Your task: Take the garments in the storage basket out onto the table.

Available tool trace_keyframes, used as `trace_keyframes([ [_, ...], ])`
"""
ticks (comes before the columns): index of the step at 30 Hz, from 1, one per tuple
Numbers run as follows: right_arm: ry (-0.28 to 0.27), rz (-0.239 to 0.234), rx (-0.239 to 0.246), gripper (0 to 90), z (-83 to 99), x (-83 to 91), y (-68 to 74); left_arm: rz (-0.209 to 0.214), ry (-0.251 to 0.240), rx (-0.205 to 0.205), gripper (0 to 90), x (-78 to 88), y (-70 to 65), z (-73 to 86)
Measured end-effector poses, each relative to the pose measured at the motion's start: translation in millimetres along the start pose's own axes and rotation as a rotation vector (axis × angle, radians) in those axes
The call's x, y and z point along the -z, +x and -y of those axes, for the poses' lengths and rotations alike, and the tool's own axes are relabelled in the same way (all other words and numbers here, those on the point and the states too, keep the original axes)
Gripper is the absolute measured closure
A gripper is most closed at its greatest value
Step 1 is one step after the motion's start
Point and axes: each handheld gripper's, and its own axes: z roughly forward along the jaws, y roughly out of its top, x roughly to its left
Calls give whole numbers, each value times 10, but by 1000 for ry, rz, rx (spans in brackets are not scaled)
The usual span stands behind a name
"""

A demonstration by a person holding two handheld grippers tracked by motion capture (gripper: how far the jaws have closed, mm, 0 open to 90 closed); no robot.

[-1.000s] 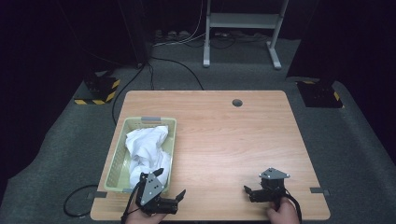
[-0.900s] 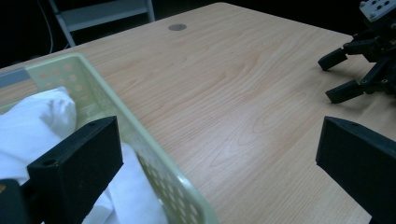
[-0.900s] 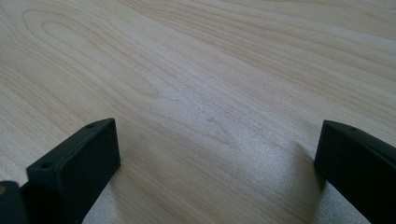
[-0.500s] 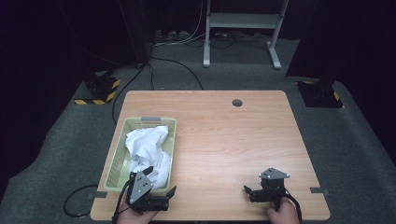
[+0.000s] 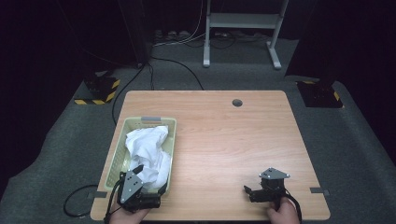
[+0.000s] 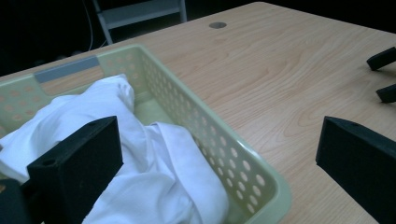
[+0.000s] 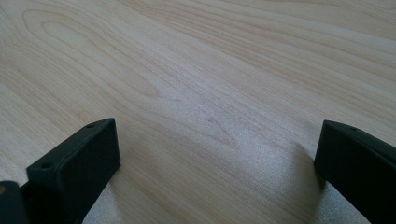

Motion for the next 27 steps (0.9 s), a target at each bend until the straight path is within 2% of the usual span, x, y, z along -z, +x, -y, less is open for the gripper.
trace_keyframes([
  [9,1,0,0,0,0,1,0,-27,-17,27,7,73,86,14],
  [10,2,0,-1,0,0,1,1,-32,-22,42,7,79,105,21],
  [27,1,0,-1,0,-1,1,1,-102,3,75,8,104,234,4],
])
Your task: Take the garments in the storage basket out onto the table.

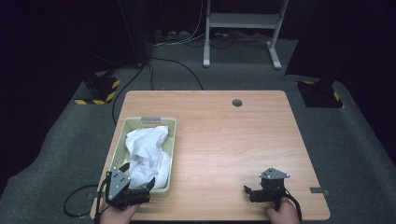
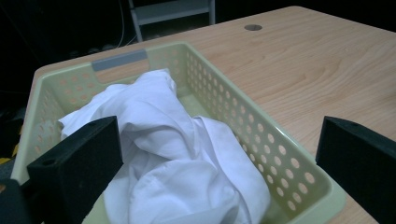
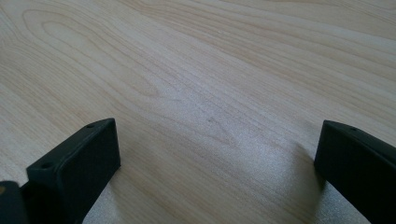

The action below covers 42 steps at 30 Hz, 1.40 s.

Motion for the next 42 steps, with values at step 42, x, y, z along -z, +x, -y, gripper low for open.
trace_keyframes([
  [42,1,-7,7,0,-8,-7,-7,-19,246,62,10,-659,395,-375],
])
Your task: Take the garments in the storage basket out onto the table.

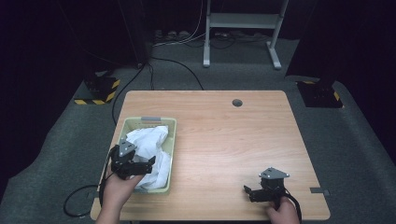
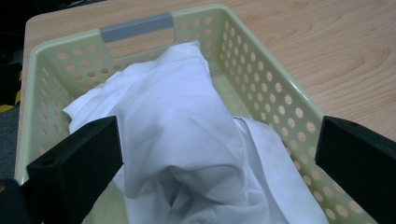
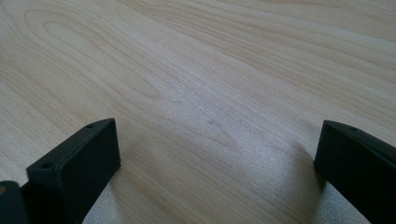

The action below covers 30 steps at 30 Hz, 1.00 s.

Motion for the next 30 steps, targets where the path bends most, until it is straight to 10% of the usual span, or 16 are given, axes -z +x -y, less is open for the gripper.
trace_keyframes([
  [30,0,-2,4,0,-11,-12,2,19,242,60,15,-481,218,-50],
])
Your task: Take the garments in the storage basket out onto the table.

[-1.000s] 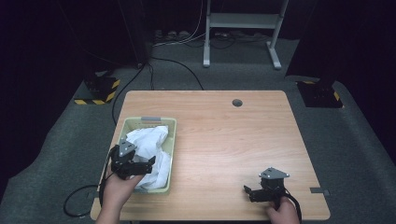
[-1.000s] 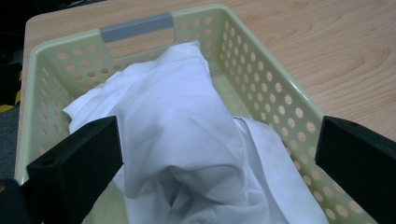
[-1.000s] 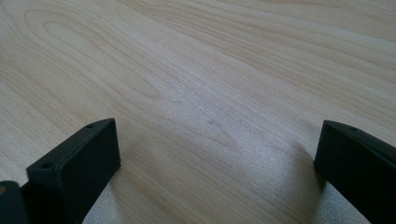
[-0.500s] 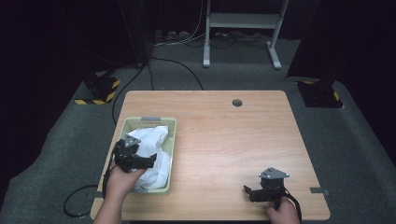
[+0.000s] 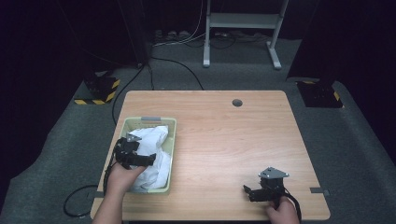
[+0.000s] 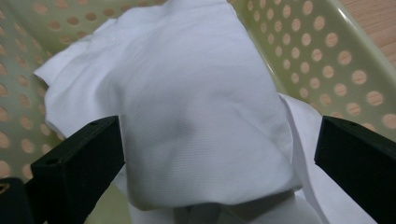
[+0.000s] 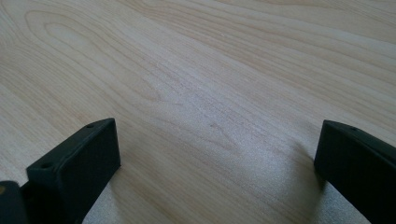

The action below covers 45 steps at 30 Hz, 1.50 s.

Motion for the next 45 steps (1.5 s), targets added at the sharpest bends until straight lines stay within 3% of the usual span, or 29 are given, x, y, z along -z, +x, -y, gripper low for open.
trace_keyframes([
  [12,0,-2,2,0,2,2,1,36,101,23,7,-200,-14,5],
  [18,0,-2,1,0,2,2,1,37,193,30,7,-370,-16,0],
  [28,0,-3,2,0,2,2,0,26,312,-7,6,-551,-36,-2],
  [31,0,-3,2,0,2,3,-1,20,326,-11,8,-570,-46,-10],
  [37,1,-3,2,0,2,3,-1,-11,351,-58,40,-615,-77,-23],
  [40,0,-3,3,0,2,2,-1,-14,337,-71,91,-595,-91,-34],
  [45,0,-4,3,0,2,2,-1,11,305,-137,333,-530,-155,-41],
])
